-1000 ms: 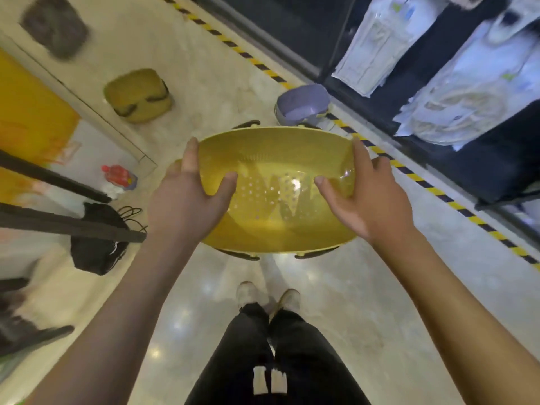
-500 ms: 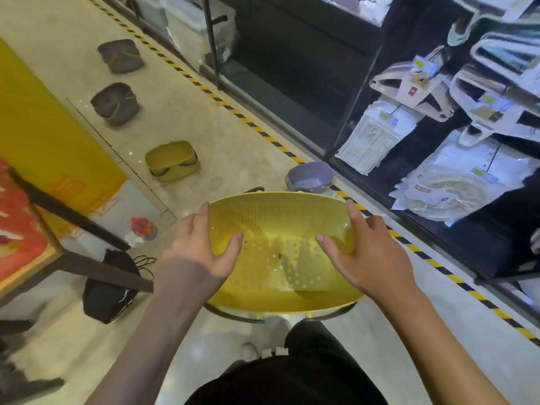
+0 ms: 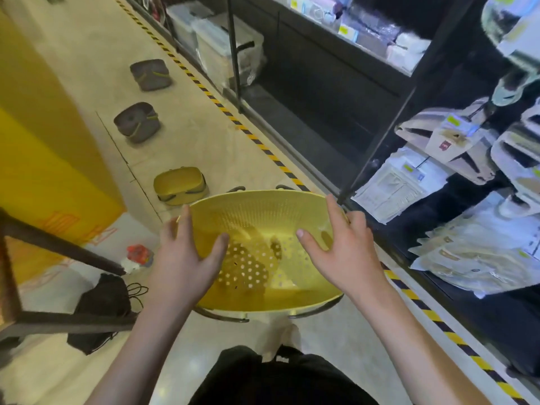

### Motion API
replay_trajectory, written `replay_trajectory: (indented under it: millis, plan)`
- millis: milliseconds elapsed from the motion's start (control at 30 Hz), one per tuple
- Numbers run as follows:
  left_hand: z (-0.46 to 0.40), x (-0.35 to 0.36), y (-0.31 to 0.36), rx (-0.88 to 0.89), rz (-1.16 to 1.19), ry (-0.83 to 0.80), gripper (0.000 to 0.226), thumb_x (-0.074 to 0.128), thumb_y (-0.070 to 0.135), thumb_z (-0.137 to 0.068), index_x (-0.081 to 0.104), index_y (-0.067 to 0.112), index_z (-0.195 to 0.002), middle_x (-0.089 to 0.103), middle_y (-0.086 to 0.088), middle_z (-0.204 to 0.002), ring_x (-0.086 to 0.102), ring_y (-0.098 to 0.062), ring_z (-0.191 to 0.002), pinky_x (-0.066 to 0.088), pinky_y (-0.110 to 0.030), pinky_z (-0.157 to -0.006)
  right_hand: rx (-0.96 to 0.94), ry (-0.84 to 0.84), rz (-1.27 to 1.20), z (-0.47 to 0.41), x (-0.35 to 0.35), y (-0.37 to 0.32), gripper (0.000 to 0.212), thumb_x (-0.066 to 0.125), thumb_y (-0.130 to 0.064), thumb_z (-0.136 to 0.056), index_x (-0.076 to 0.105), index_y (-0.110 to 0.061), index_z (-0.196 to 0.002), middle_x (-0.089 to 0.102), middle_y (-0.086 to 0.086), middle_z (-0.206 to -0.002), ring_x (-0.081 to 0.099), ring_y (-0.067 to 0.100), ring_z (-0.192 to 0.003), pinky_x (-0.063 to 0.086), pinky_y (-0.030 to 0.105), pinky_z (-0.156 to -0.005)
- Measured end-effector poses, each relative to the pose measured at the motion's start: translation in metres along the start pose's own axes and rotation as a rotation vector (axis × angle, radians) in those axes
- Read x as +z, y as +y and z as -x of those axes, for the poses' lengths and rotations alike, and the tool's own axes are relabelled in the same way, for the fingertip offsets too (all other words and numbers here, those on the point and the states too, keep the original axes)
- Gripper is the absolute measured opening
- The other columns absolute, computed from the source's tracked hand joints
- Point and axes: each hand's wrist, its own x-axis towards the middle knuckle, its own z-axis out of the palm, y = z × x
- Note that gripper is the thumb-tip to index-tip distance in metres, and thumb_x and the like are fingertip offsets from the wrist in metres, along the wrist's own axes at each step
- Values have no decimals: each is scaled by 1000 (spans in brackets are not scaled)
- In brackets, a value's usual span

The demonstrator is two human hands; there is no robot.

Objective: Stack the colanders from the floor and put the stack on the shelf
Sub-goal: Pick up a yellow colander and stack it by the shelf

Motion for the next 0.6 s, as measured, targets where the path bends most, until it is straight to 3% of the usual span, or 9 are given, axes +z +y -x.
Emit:
replay_trajectory:
  millis: [100,200,433,600]
  plan:
    - [-32,14,21,-13,-7,41,92,37,85,-82,6,38,-155,29,-12,-158,59,-38,-117,55,-51,-83,1,-41,-55,-55,-5,14,92,45,-79,-81,16,-35,-155,39,13,-124,36,43,-125,37,53,-106]
    - [-67,22,37,-48,-9,63,92,35,86,-81,8,36,-155,31,-13,-158,61,-37,-114,56,-51,-83,-5,-79,-39,-102,-1,19,92,41,-84,-79,13,-37,-154,39,13,-126,37,43,-123,35,57,-106]
    - [-185,32,58,-113,40,81,94,36,86,-81,12,33,-156,29,-12,-158,60,-36,-116,54,-54,-91,-63,-164,-87,-222,21,13,100,44,-84,-78,6,-33,-154,31,10,-144,51,34,-122,50,44,-92]
    - [-289,26,68,-112,67,118,98,32,87,-80,17,27,-156,30,-14,-158,44,-34,-135,45,-50,-100,-101,-176,-84,-330,30,-13,98,45,-82,-81,3,-34,-155,29,5,-148,50,29,-124,45,35,-82]
